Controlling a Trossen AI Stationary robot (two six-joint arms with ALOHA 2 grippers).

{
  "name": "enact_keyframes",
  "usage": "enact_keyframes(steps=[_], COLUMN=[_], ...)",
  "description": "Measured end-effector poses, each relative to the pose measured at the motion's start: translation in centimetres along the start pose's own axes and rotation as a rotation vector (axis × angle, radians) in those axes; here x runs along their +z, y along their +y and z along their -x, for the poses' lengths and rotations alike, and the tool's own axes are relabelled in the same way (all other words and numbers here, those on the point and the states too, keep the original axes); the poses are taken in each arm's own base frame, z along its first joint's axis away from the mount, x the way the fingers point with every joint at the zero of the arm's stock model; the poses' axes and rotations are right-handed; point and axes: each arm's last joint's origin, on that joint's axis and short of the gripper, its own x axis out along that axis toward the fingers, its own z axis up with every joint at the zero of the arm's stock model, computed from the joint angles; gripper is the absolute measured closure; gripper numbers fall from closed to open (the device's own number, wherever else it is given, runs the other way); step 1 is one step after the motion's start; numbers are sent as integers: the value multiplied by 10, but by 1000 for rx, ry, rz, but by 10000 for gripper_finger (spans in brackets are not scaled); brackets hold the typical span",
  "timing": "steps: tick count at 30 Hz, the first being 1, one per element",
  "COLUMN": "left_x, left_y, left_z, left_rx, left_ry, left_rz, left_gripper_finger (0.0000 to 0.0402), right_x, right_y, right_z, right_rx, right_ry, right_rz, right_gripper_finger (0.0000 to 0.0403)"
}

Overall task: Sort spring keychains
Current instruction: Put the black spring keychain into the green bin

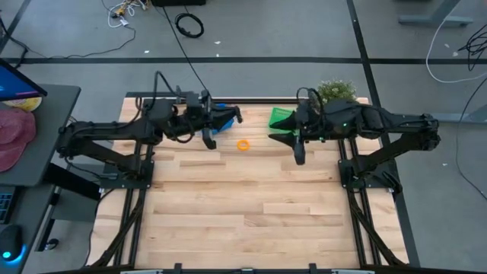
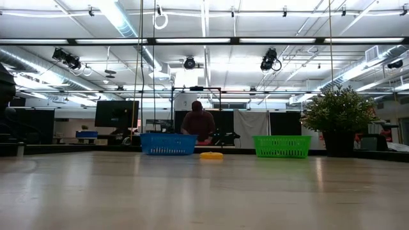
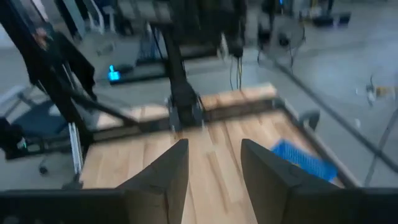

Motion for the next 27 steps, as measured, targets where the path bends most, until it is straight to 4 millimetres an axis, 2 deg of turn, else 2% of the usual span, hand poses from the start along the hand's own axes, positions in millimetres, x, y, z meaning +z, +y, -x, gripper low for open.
enact_keyframes(steps=[9, 19, 27], left_x=[-7, -10, -11], left_y=[0, 1, 1], left_z=[-3, -3, -3], left_rx=[-36, -27, -25], left_ry=[42, 77, 85], left_rz=[-9, -22, -22], left_gripper_finger=[396, 397, 397], right_x=[9, 13, 12], right_y=[5, 10, 9], right_z=[-16, -51, -70], right_rx=[21, 14, 26], right_ry=[-105, -204, -231], right_rz=[109, 167, 163], right_gripper_finger=[252, 252, 252])
